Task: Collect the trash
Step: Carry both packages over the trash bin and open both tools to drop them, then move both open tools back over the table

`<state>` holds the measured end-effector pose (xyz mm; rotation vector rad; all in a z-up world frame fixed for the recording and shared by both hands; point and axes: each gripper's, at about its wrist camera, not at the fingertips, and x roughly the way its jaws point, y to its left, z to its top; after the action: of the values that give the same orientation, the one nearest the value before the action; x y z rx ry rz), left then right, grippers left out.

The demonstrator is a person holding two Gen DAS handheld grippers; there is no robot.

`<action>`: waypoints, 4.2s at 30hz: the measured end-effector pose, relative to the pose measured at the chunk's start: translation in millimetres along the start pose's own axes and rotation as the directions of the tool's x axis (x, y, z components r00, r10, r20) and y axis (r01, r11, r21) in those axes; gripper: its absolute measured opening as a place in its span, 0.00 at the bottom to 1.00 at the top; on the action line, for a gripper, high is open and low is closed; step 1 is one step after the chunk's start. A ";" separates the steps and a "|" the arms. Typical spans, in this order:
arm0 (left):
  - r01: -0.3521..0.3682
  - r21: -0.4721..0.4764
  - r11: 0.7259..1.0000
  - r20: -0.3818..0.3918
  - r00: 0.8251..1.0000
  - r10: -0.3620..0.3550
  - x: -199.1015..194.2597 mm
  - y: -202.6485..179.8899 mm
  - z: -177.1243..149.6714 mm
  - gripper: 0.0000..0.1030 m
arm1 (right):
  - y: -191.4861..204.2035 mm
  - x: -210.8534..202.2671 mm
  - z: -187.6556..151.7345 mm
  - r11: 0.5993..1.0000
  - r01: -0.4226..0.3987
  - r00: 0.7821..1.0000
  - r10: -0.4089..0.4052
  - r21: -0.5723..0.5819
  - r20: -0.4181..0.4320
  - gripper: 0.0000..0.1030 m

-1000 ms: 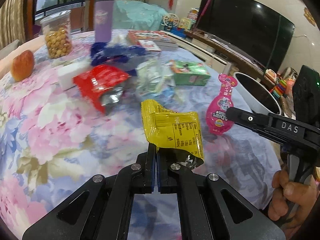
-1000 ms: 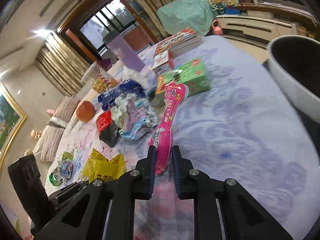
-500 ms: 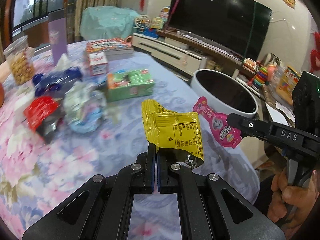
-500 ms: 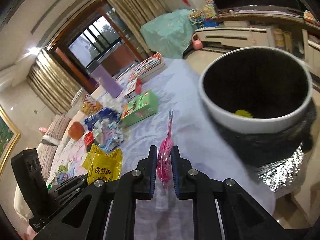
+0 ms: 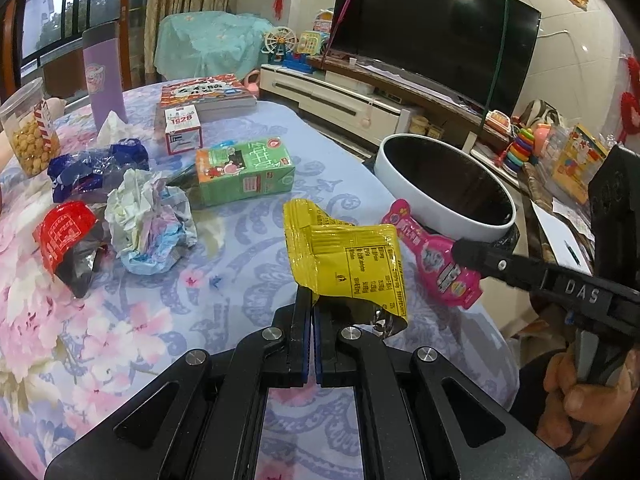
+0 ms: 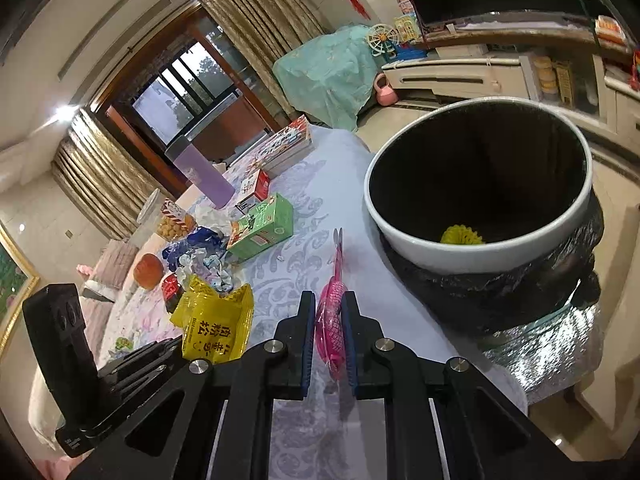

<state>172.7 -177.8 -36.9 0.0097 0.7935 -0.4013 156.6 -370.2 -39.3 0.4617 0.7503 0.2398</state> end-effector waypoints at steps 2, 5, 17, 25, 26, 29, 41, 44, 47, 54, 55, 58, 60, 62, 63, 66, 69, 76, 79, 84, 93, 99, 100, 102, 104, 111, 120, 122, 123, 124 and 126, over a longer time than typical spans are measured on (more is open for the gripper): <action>-0.003 -0.004 1.000 -0.005 1.000 0.003 0.5 2.0 -2.1 0.01 | 0.3 4.8 -2.9 1.000 -0.002 1.000 0.001 -0.007 -0.023 0.13; -0.007 -0.010 1.000 -0.014 1.000 0.007 2.3 6.7 -5.5 0.01 | 0.3 14.0 -9.8 1.000 -0.005 0.998 0.004 -0.012 -0.062 0.17; -0.005 -0.025 1.000 -0.016 1.000 0.004 2.7 13.0 -3.4 0.01 | -0.4 14.3 -11.6 1.000 0.028 0.998 -0.028 -0.015 -0.052 0.14; 0.039 0.025 0.999 0.001 0.999 -0.039 8.2 -16.8 20.3 0.01 | -9.7 -4.9 8.4 0.999 0.048 0.999 -0.048 -0.010 0.002 0.14; 0.046 0.034 0.998 0.005 0.999 -0.046 9.5 -22.1 24.7 0.01 | -12.6 -7.5 11.2 0.999 0.053 0.999 -0.053 -0.006 0.009 0.14; 0.065 0.064 0.996 0.008 0.998 -0.066 15.3 -38.7 38.1 0.01 | -23.8 -16.1 22.0 0.997 0.073 0.997 -0.073 0.004 0.031 0.14; 0.107 0.142 0.984 -0.016 0.994 -0.106 55.9 -96.0 78.6 0.01 | -67.0 -22.4 55.8 0.988 0.154 0.987 -0.155 0.020 0.040 0.14; 0.110 0.156 0.982 -0.025 0.994 -0.107 64.4 -106.1 84.1 0.01 | -75.2 -21.3 60.6 0.987 0.160 0.986 -0.161 0.028 0.033 0.14; 0.112 0.165 0.980 -0.036 0.994 -0.107 72.8 -112.0 87.8 0.01 | -82.9 -20.7 65.1 0.986 0.165 0.986 -0.166 0.040 0.030 0.14; 0.119 0.161 0.980 -0.072 0.991 -0.109 91.1 -119.4 90.6 0.01 | -92.7 -20.3 75.4 0.983 0.176 0.984 -0.177 0.045 0.027 0.14; 0.121 0.163 0.979 -0.074 0.991 -0.110 93.0 -120.3 90.7 0.01 | -93.7 -19.4 76.1 0.983 0.179 0.983 -0.180 0.045 0.026 0.14; 0.117 0.170 0.978 -0.073 0.992 -0.106 96.1 -123.1 91.3 0.01 | -98.2 -18.7 79.2 0.982 0.182 0.983 -0.183 0.049 0.021 0.14; 0.122 0.167 0.978 -0.080 0.991 -0.110 97.5 -123.1 91.6 0.03 | -100.1 -17.6 80.3 0.982 0.183 0.983 -0.184 0.053 0.015 0.15; 0.121 0.159 0.980 -0.088 0.990 -0.108 98.0 -120.5 92.2 0.19 | -102.8 -16.4 81.9 0.981 0.186 0.982 -0.187 0.061 0.011 0.18; 0.120 0.153 0.981 -0.086 0.990 -0.108 97.6 -118.8 92.4 0.39 | -103.9 -16.7 82.4 0.980 0.187 0.982 -0.188 0.067 0.011 0.18; 0.104 0.140 0.985 -0.058 0.994 -0.096 91.1 -113.4 90.7 0.54 | -107.1 -19.0 84.2 0.978 0.191 0.981 -0.193 0.084 0.015 0.24; 0.103 0.130 0.986 -0.063 0.993 -0.095 86.6 -108.2 87.3 0.54 | -106.6 -24.7 84.1 0.977 0.191 0.980 -0.195 0.090 0.035 0.47; 0.076 0.073 0.994 -0.065 0.995 -0.071 66.9 -78.7 61.2 0.57 | -95.1 -35.1 74.2 0.977 0.188 0.978 -0.196 0.099 0.075 0.80; 0.060 0.041 0.997 -0.061 0.997 -0.058 54.8 -61.6 46.5 0.57 | -82.9 -37.0 67.4 0.981 0.175 0.979 -0.183 0.086 0.087 0.85; 0.014 -0.007 1.000 -0.046 0.999 -0.015 30.5 -30.3 23.2 0.57 | -55.0 -36.0 51.8 0.989 0.140 0.984 -0.145 0.051 0.101 0.87; -0.049 -0.131 0.990 -0.041 0.998 0.044 -3.4 33.5 -10.3 0.57 | -3.0 -14.9 21.4 0.997 0.069 0.996 -0.067 -0.028 0.065 0.87; -0.100 -0.189 0.977 -0.041 0.995 0.094 -21.3 71.4 -27.0 0.57 | 19.4 7.3 6.0 0.999 0.017 1.000 -0.016 -0.040 0.018 0.87; -0.105 -0.203 0.974 -0.041 0.994 0.098 -24.1 77.6 -28.9 0.57 | 23.9 9.7 3.2 0.999 0.013 1.000 -0.012 -0.044 0.011 0.87; -0.119 -0.223 0.967 -0.039 0.993 0.113 -30.4 89.8 -33.6 0.57 | 32.0 16.1 -2.1 0.999 0.005 1.000 -0.005 -0.050 0.001 0.87; -0.141 -0.244 0.960 -0.034 0.990 0.137 -36.2 102.2 -36.9 0.57 | 41.9 23.2 -8.1 0.998 -0.012 1.000 0.012 -0.059 -0.007 0.87; -0.193 -0.304 0.933 -0.045 0.981 0.188 -43.4 141.0 -43.6 0.57 | 75.9 50.0 -22.3 0.993 -0.047 0.997 0.041 -0.105 -0.059 0.87; -0.212 -0.324 0.922 -0.059 0.977 0.204 -34.4 166.5 -37.0 0.57 | 100.5 81.4 -21.4 0.987 -0.065 0.993 0.050 -0.150 -0.103 0.87; -0.219 -0.321 0.922 -0.056 0.976 0.212 -31.8 169.1 -33.6 0.57 | 104.0 86.6 -19.7 0.985 -0.060 0.994 0.044 -0.159 -0.104 0.87; -0.220 -0.319 0.922 -0.056 0.975 0.213 -30.2 170.2 -31.9 0.57 | 105.7 90.0 -18.4 0.985 -0.063 0.993 0.046 -0.160 -0.108 0.87; -0.221 -0.319 0.922 -0.057 0.975 0.214 -29.0 172.1 -29.9 0.57 | 107.2 92.6 -17.8 0.985 -0.066 0.993 0.049 -0.159 -0.112 0.87; -0.220 -0.322 0.921 -0.055 0.975 0.214 -26.8 175.7 -26.4 0.57 | 109.2 97.4 -15.6 0.985 -0.077 0.991 0.059 -0.156 -0.118 0.87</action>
<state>199.7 -1.9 -61.6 -0.2076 0.8606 -0.0549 209.8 -233.8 -54.7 0.3227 0.8193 0.3901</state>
